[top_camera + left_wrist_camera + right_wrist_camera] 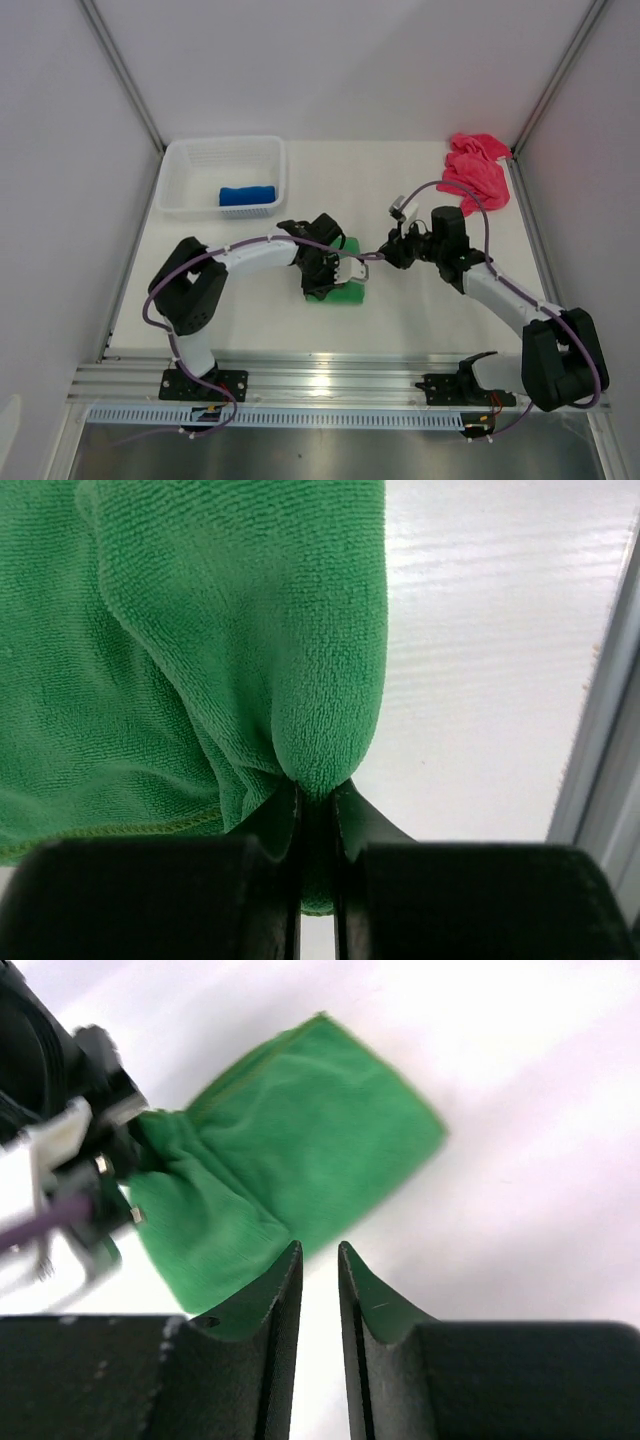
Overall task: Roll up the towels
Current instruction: Roll the towel
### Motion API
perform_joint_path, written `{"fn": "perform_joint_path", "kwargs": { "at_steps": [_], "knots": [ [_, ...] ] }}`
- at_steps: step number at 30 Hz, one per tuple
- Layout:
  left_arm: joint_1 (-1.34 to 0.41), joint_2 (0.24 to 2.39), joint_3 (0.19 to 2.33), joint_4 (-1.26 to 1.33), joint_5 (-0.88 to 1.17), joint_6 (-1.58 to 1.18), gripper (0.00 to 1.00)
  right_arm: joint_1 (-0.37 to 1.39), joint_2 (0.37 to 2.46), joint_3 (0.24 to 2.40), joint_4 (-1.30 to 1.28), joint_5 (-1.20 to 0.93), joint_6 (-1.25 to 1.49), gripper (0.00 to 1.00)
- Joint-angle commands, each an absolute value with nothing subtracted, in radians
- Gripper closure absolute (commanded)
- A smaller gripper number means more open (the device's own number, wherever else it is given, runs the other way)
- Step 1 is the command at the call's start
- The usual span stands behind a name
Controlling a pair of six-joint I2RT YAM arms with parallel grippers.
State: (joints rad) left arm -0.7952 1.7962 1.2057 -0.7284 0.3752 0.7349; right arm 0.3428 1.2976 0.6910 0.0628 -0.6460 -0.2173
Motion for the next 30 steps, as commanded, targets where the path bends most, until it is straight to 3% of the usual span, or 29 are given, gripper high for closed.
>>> {"fn": "perform_joint_path", "kwargs": {
  "at_steps": [1, 8, 11, 13, 19, 30],
  "knots": [
    [-0.767, 1.804, 1.264, -0.845, 0.526, 0.802, 0.99, 0.301, 1.243, 0.719, -0.048, -0.592, -0.321, 0.76],
    [-0.706, 1.841, 1.333, -0.963, 0.670, 0.890, 0.96, 0.299, 1.103, 0.646, -0.123, -0.702, -0.576, 0.69],
    [-0.675, 1.865, 1.353, -0.989, 0.715, 0.907, 0.96, 0.308, 1.020, 0.566, -0.092, -0.778, -0.692, 0.56],
    [-0.660, 1.897, 1.374, -0.997, 0.730, 0.905, 0.95, 0.327, 0.999, 0.543, -0.078, -0.787, -0.738, 0.53],
    [-0.620, 1.927, 1.399, -1.014, 0.742, 0.899, 0.94, 0.491, 1.113, 0.623, -0.216, -0.792, -0.940, 0.50],
    [-0.614, 1.947, 1.397, -1.011, 0.742, 0.888, 0.93, 0.693, 1.333, 0.675, -0.028, -0.660, -0.928, 0.48]
  ]
}}
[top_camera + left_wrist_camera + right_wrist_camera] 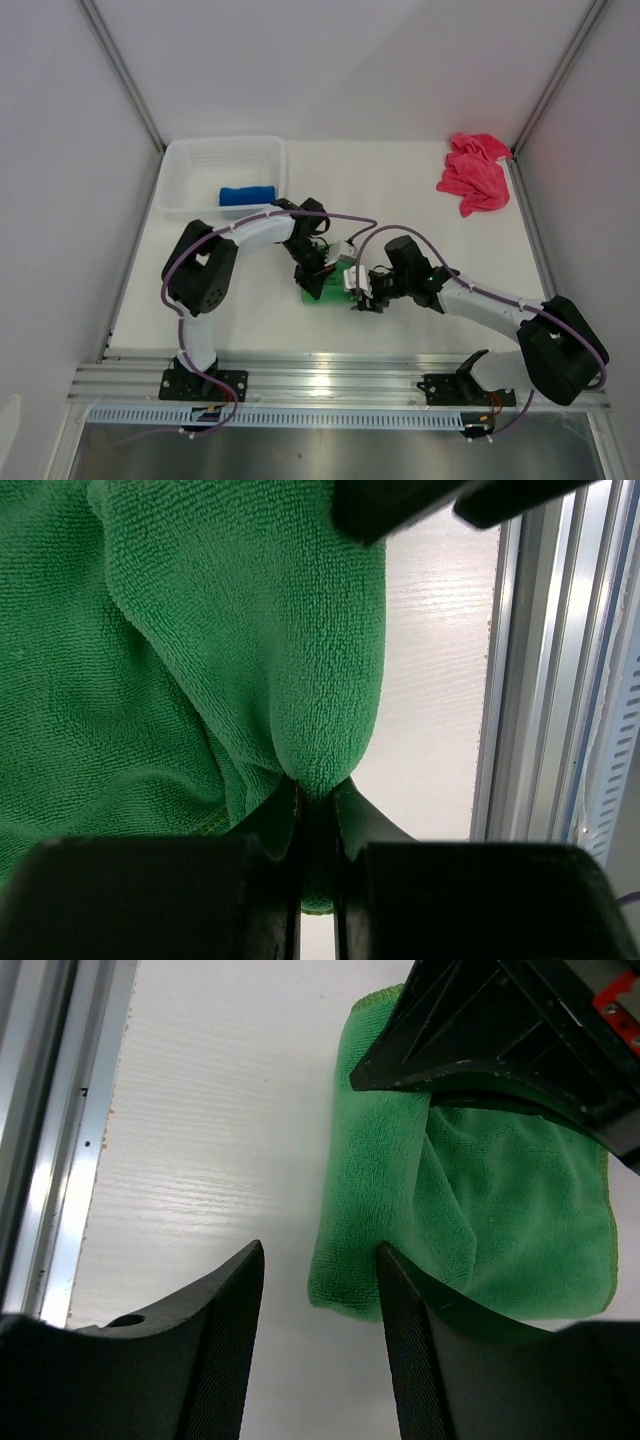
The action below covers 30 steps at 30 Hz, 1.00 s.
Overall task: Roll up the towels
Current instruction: Roll the towel
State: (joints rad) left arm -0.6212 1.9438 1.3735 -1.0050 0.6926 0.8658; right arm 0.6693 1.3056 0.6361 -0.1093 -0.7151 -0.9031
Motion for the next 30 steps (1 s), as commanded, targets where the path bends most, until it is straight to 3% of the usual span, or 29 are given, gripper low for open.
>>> {"fn": "perform_joint_path", "kwargs": {
  "at_steps": [1, 30],
  "knots": [
    [-0.614, 1.948, 1.402, -1.011, 0.742, 0.887, 0.93, 0.704, 1.356, 0.680, -0.014, -0.646, -0.924, 0.48],
    [-0.612, 1.947, 1.396, -0.988, 0.715, 0.862, 0.92, 0.759, 1.480, 0.690, 0.070, -0.402, -0.799, 0.46]
  ]
}}
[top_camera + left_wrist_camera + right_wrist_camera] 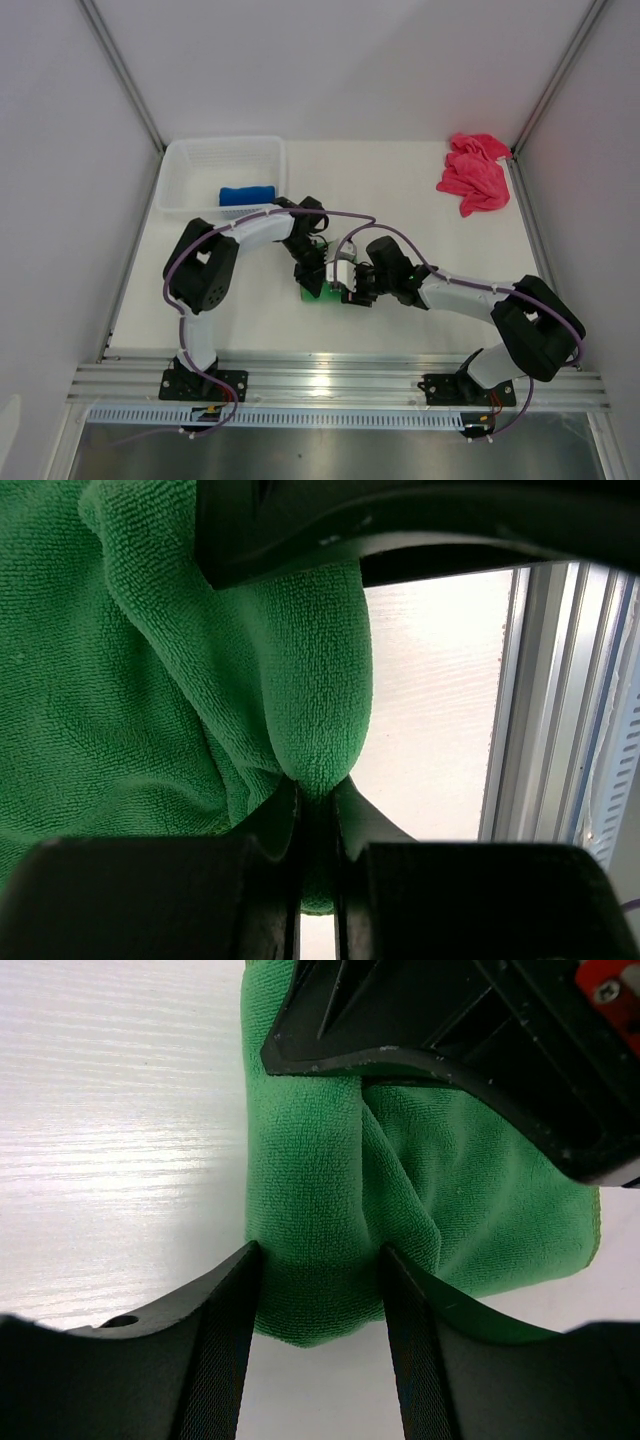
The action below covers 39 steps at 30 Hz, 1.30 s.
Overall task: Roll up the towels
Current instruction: Roll the towel
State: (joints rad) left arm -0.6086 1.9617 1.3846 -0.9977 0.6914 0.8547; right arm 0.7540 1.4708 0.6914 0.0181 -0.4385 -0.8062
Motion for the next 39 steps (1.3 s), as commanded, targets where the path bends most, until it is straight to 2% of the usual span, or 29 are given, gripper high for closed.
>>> {"fn": "perform_joint_path", "kwargs": {
  "at_steps": [1, 10, 15, 17, 18, 19, 21, 22, 26, 32, 39],
  "knots": [
    [-0.612, 1.944, 1.397, -0.986, 0.707, 0.864, 0.92, 0.759, 1.476, 0.686, 0.087, -0.403, -0.801, 0.46],
    [-0.611, 1.931, 1.370, -0.976, 0.710, 0.856, 0.91, 0.762, 1.473, 0.709, 0.000, -0.393, -0.836, 0.46],
    [-0.612, 1.925, 1.361, -0.965, 0.707, 0.848, 0.90, 0.762, 1.459, 0.716, -0.126, -0.459, -0.896, 0.46],
    [-0.612, 1.924, 1.362, -0.959, 0.706, 0.842, 0.85, 0.770, 1.474, 0.739, -0.153, -0.460, -0.910, 0.56],
    [-0.612, 1.925, 1.364, -0.957, 0.703, 0.833, 0.82, 0.769, 1.491, 0.747, -0.164, -0.447, -0.902, 0.64],
    [-0.612, 1.924, 1.361, -0.951, 0.701, 0.828, 0.79, 0.769, 1.496, 0.756, -0.169, -0.436, -0.891, 0.84],
    [-0.611, 1.916, 1.359, -0.948, 0.701, 0.815, 0.70, 0.770, 1.502, 0.770, -0.181, -0.428, -0.870, 0.99],
    [-0.612, 1.913, 1.358, -0.951, 0.703, 0.813, 0.66, 0.769, 1.500, 0.770, -0.183, -0.434, -0.862, 1.00],
    [-0.611, 1.890, 1.335, -0.971, 0.718, 0.808, 0.61, 0.755, 1.506, 0.802, -0.235, -0.478, -0.813, 1.00],
    [-0.611, 1.836, 1.289, -0.989, 0.741, 0.779, 0.58, 0.710, 1.523, 0.890, -0.414, -0.549, -0.695, 1.00],
    [-0.612, 1.825, 1.264, -0.979, 0.759, 0.723, 0.57, 0.683, 1.485, 0.855, -0.428, -0.629, -0.557, 1.00]
  ]
}}
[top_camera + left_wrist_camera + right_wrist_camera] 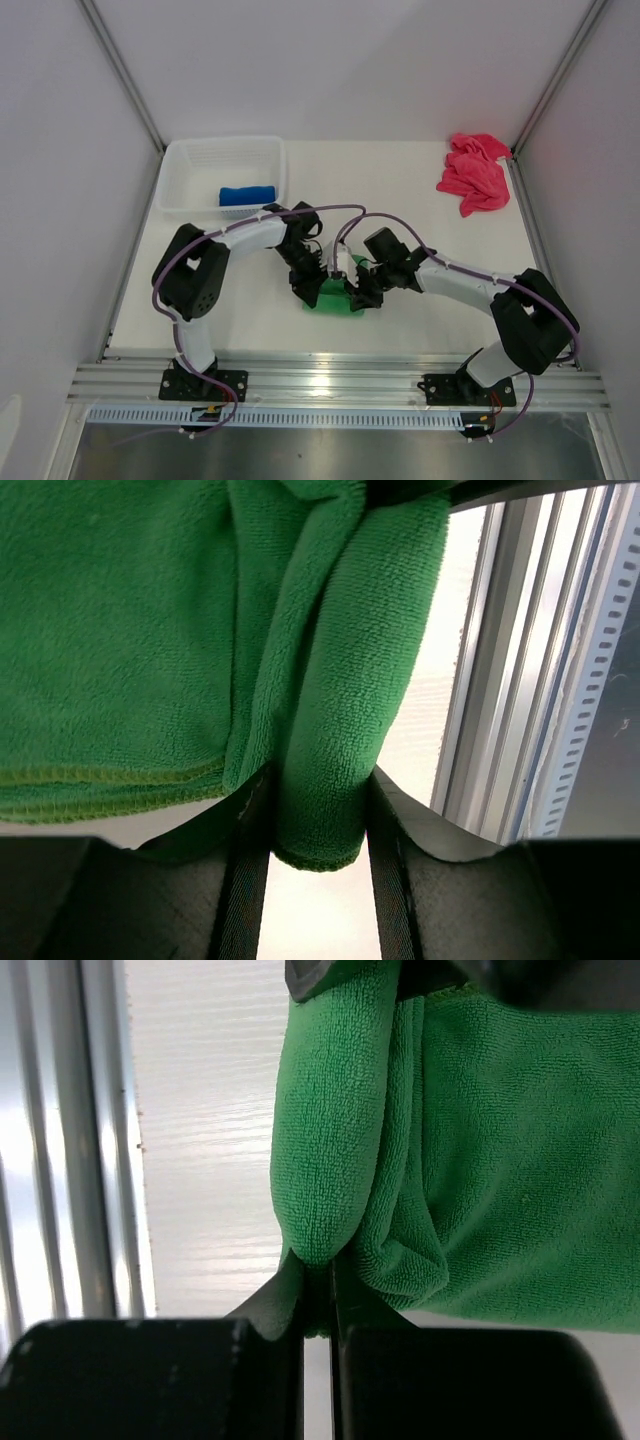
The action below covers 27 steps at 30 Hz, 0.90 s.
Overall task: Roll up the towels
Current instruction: Roll the towel
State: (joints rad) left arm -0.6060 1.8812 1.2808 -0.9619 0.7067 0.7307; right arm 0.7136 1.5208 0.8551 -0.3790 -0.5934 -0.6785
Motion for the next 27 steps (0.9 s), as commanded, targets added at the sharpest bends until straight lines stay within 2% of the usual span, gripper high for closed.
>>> {"fn": "perform_joint_path", "kwargs": {
  "at_steps": [1, 6, 12, 15, 16, 19, 24, 27],
  "knots": [
    [-0.612, 1.822, 1.259, -0.979, 0.767, 0.721, 0.57, 0.680, 1.479, 0.847, -0.428, -0.635, -0.545, 1.00],
    [-0.612, 1.804, 1.247, -0.957, 0.807, 0.686, 0.57, 0.643, 1.454, 0.815, -0.403, -0.715, -0.465, 1.00],
    [-0.611, 1.824, 1.261, -0.925, 0.796, 0.612, 0.66, 0.569, 1.471, 0.801, -0.390, -0.759, -0.430, 1.00],
    [-0.612, 1.851, 1.281, -0.910, 0.792, 0.571, 0.74, 0.531, 1.505, 0.810, -0.377, -0.775, -0.407, 1.00],
    [-0.612, 1.862, 1.285, -0.902, 0.772, 0.552, 0.80, 0.522, 1.529, 0.821, -0.376, -0.767, -0.394, 1.00],
    [-0.611, 1.897, 1.312, -0.871, 0.730, 0.467, 0.85, 0.499, 1.558, 0.845, -0.368, -0.732, -0.356, 1.00],
    [-0.611, 1.913, 1.312, -0.827, 0.598, 0.422, 0.83, 0.495, 1.638, 0.890, -0.390, -0.660, -0.312, 0.97],
    [-0.612, 1.925, 1.322, -0.798, 0.555, 0.390, 0.78, 0.482, 1.677, 0.907, -0.405, -0.618, -0.284, 0.95]
  ]
}}
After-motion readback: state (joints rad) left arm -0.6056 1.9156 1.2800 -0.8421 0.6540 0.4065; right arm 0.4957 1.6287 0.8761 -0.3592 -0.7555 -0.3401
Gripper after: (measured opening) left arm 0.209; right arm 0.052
